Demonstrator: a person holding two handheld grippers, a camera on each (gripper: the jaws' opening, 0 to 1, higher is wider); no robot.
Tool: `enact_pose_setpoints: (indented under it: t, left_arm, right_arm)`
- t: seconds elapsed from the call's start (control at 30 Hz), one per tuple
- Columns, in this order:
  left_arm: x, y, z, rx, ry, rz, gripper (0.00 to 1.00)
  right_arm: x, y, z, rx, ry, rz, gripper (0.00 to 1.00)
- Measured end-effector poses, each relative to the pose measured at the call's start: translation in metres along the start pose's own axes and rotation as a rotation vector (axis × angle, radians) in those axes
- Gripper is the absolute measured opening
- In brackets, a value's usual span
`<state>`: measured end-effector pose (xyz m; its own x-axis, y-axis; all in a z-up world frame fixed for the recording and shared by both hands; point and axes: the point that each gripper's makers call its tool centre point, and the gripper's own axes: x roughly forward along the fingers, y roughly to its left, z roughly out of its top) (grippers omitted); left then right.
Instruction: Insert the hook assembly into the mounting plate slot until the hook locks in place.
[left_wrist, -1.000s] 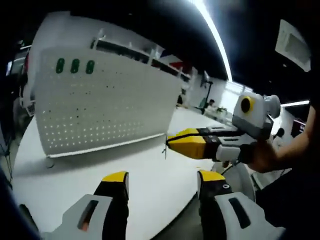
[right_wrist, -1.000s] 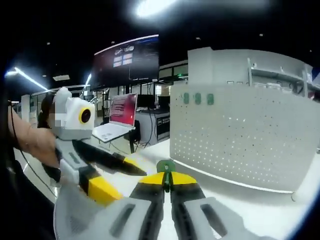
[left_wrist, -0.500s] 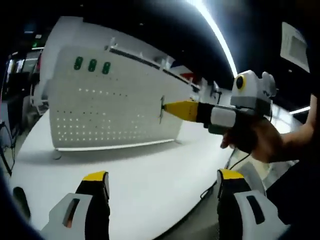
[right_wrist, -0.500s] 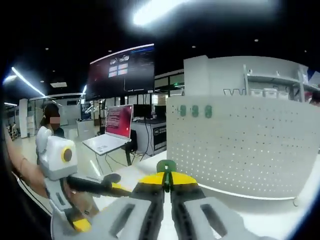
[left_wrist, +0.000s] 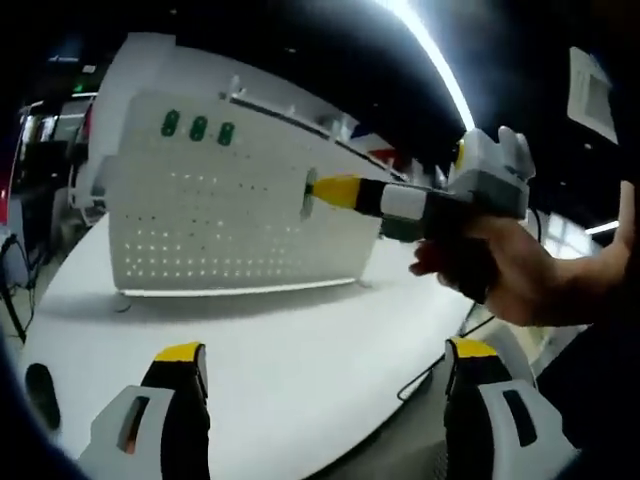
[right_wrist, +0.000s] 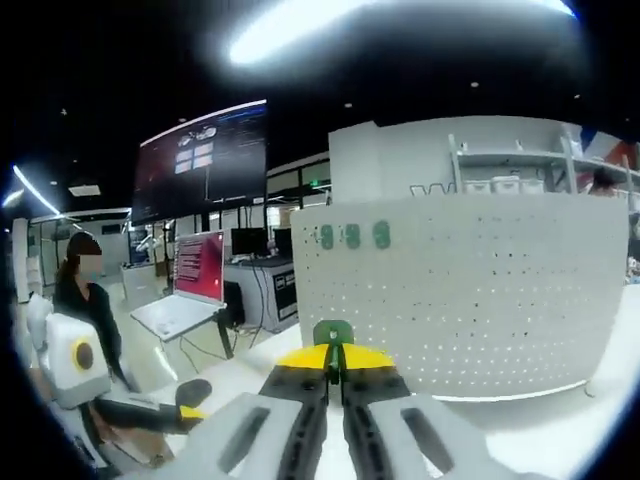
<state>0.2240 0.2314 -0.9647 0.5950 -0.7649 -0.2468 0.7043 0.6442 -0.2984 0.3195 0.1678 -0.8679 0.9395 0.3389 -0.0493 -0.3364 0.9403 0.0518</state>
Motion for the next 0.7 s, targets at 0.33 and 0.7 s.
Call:
enact_pose_setpoints:
  t: [0.33,0.7]
  left_arm:
    - [-0.001,0.014,-0.001,0.006,0.008,0.064,1.00]
    - [-0.002,0.023,-0.007,0.010,0.041,0.102,0.98]
  right_arm:
    - [0.038,-0.030,0.029,0.012,-0.085,-0.143,0.00]
    - [0.093,-0.058,0.060,0.053,-0.168,-0.237,0.00]
